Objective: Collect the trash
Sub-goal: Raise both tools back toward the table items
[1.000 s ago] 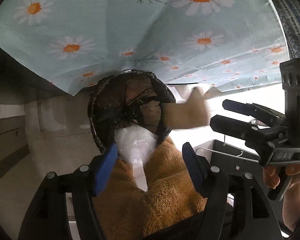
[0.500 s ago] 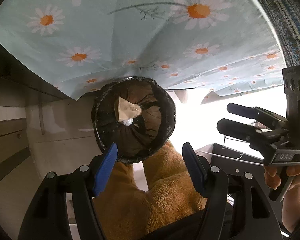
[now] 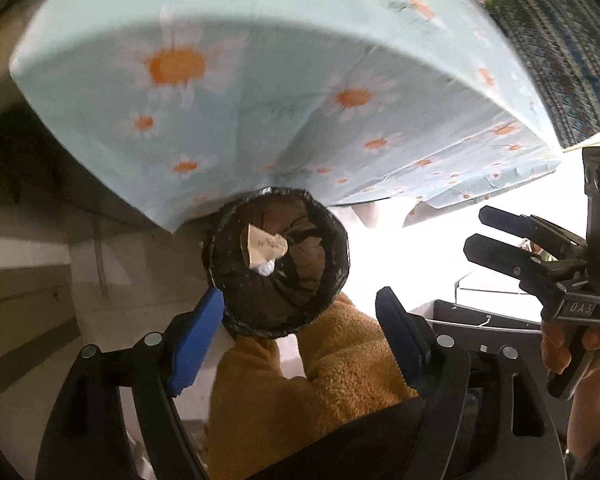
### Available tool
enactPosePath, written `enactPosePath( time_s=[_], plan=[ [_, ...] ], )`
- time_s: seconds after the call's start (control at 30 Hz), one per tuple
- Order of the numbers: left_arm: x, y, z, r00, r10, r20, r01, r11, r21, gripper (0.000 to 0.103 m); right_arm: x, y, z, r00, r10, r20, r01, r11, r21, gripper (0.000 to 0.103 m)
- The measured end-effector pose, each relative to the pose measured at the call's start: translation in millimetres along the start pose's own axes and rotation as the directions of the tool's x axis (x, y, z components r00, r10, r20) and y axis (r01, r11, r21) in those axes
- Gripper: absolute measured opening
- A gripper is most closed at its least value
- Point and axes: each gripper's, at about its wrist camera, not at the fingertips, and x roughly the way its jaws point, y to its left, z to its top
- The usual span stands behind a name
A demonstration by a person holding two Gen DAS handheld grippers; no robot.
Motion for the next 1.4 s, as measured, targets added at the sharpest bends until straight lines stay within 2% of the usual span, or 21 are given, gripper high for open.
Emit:
enactPosePath(
  time_s=[0.1,0.17,0.37,0.4,0.47,0.6,0.83,0.93,1.2,1.4],
  plan=[
    [-18.4,-4.0,3.5,0.999,0.014,0.044,-0.015,1.000,0.018,0.077,-15.9,4.3,-0.5,0.999,-0.004,0.035,0.004,1.000,-0.006,0.086],
    [-31.9,-4.7,5.7,0.997,0.007,0.081,-0.008,1.000,0.014,0.086,-27.0,8.0,-0.2,0.998,-0.009,0.064,0.011,1.000,-0.018,0.086],
    [-57.9,-12.0,12.4,0.991,0.005,0.132,-0.009,0.999,0.033,0.086,-57.2,11.2,5.2,0.990,-0.016,0.143,0.016,1.000,0.004,0.086],
    [-65.0,-15.0,14.8,0.989,0.001,0.150,-0.008,0.999,0.045,0.087,-64.2,12.3,6.6,0.986,-0.015,0.164,0.014,1.000,0.007,0.087],
    [-73.8,-19.6,17.8,0.985,-0.011,0.174,0.001,0.998,0.058,0.096,-75.7,15.0,10.1,0.979,-0.023,0.201,0.022,1.000,0.011,0.093],
    [-94.3,-30.6,30.4,0.974,-0.035,0.224,0.017,0.996,0.083,0.096,-94.2,19.0,17.6,0.969,-0.031,0.247,0.028,0.999,0.017,0.093],
    [-123.8,-40.1,53.2,0.946,-0.073,0.316,0.060,0.997,0.052,0.096,-121.5,15.3,36.2,0.954,0.010,0.299,-0.013,1.000,0.010,0.097],
    [-128.7,-42.1,64.4,0.936,-0.094,0.340,0.092,0.996,0.023,0.096,-132.9,8.8,48.2,0.946,0.021,0.323,-0.023,1.000,0.005,0.097],
    [-132.1,-50.2,102.3,0.922,-0.103,0.373,0.127,0.991,-0.042,0.096,-154.0,-15.8,90.6,0.929,0.054,0.367,-0.039,0.998,-0.049,0.097],
    [-121.1,-61.8,142.8,0.932,-0.072,0.355,0.106,0.991,-0.077,0.096,-153.3,-43.7,124.9,0.928,0.082,0.363,-0.063,0.996,-0.063,0.097]
  ],
)
